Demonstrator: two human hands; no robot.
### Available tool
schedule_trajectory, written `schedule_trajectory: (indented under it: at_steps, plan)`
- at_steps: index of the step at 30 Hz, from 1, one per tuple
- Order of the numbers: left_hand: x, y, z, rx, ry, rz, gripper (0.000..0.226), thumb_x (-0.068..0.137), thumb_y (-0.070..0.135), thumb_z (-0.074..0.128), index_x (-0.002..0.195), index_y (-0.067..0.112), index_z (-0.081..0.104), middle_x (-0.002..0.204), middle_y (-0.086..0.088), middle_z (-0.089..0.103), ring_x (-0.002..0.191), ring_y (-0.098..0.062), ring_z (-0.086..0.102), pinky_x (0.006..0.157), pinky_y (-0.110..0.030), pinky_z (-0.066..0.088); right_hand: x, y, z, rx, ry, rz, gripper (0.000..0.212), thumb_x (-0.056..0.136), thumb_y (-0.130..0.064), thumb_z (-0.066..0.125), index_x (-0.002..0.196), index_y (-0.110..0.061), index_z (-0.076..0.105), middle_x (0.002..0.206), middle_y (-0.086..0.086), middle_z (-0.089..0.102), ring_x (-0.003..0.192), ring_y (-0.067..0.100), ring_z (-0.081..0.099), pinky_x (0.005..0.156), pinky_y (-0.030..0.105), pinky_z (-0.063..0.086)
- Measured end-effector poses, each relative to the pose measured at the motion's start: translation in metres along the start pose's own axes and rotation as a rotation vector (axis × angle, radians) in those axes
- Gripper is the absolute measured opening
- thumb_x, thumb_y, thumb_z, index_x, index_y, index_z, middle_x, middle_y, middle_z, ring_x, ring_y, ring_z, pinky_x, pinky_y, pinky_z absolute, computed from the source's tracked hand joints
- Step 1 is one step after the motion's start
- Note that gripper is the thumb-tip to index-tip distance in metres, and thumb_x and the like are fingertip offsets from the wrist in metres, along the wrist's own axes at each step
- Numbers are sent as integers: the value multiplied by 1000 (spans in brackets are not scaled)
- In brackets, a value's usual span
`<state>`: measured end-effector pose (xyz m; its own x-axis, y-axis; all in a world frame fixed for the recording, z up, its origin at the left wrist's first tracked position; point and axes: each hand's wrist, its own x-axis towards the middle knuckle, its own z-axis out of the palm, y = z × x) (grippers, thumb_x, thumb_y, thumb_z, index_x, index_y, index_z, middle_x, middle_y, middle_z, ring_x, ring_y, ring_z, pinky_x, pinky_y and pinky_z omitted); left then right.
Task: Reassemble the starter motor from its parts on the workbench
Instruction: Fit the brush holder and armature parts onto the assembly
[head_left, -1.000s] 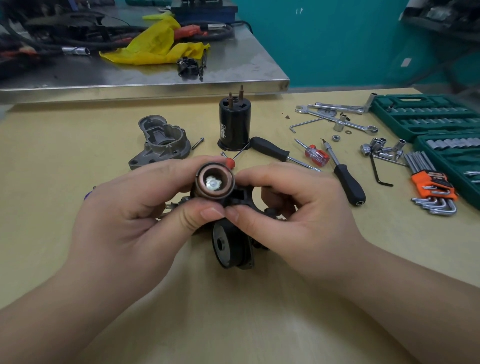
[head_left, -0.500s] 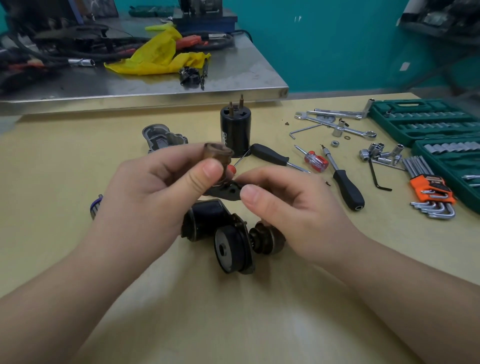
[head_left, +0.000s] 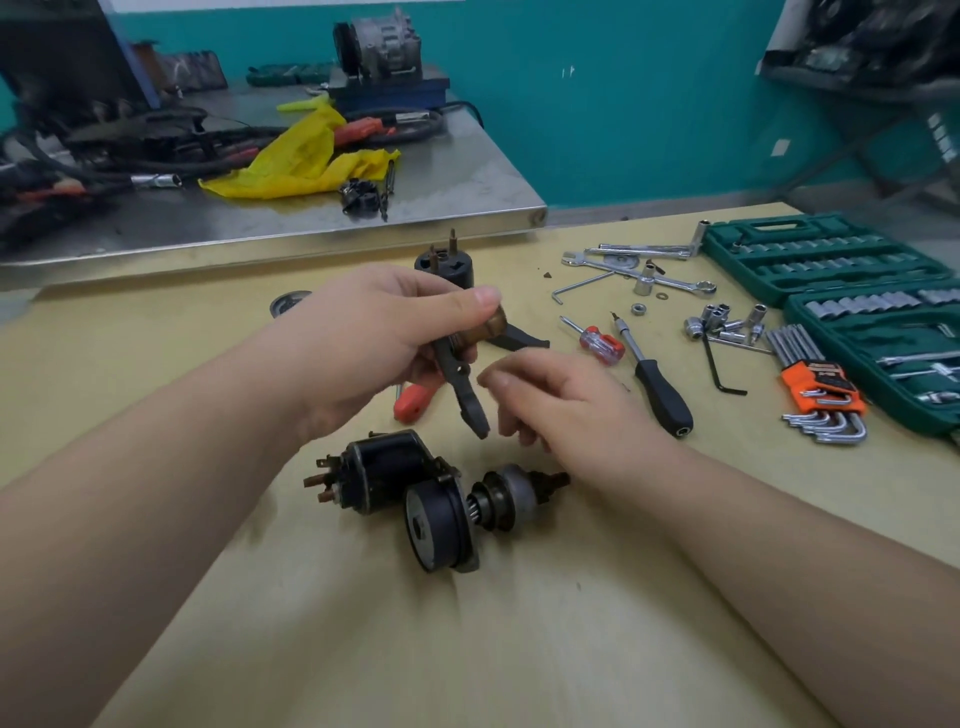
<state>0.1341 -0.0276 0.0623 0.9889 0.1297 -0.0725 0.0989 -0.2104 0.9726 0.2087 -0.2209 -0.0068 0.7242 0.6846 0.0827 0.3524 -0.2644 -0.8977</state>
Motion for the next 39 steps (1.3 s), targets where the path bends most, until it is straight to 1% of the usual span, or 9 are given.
schedule_trajectory:
  at_steps: [3,6,12,15,22,27,31,35,39]
  plan:
    - [6,-10,-1,18,72,-35,43,78,52,79,98,14,86,91,-15,73,85,-35,62,80,-52,50,3,3,-11,-147,-360,45,42,85,-64,73,121,-42,67,107,-11,75,97,1,70,89,23,57]
    - [6,-21,-3,-10,82,-85,42,78,52,80,98,16,86,92,-16,72,83,-33,62,77,-51,50,2,3,-18,-337,-522,16,78,66,-79,75,138,-56,53,119,-30,67,110,-16,59,84,1,44]
    - [11,-15,0,92,142,-138,24,90,46,83,96,23,84,84,-10,78,70,-24,67,72,-46,54,2,8,-12,-74,26,-161,71,75,-72,73,138,-47,53,112,-17,65,103,9,65,83,34,57]
    - [20,-7,8,270,221,-132,33,92,54,78,91,22,79,76,-6,78,57,-13,66,56,-32,55,-1,4,5,130,11,-144,81,73,-67,80,144,-48,47,109,-11,67,92,11,67,73,31,56]
    - [31,4,37,718,254,-44,57,86,78,67,88,22,68,66,5,70,54,-12,61,52,-28,43,3,1,11,484,83,21,39,81,-36,80,117,-25,70,74,6,67,59,17,59,54,30,49]
    - [23,3,30,417,142,-23,48,99,65,64,93,19,77,69,5,74,57,-9,65,56,-27,52,5,2,-2,723,49,125,31,90,-17,76,121,-16,73,79,9,66,63,20,54,51,29,45]
    - [15,0,20,254,26,-33,34,109,36,61,104,9,81,90,-16,80,76,-21,72,70,-31,59,6,3,-1,777,-30,135,30,86,-27,74,116,-23,78,83,4,69,60,18,56,50,28,46]
    - [4,-4,5,489,27,47,24,107,44,61,102,34,82,92,5,80,81,-10,73,77,-34,61,5,8,4,576,34,135,36,82,-23,80,115,-36,77,82,1,69,59,15,53,51,27,45]
    - [-24,-12,-20,857,147,28,35,88,77,53,103,52,72,94,23,74,84,-1,70,72,-30,57,11,10,6,649,132,220,52,66,-14,72,115,-31,70,97,23,73,58,21,54,50,31,44]
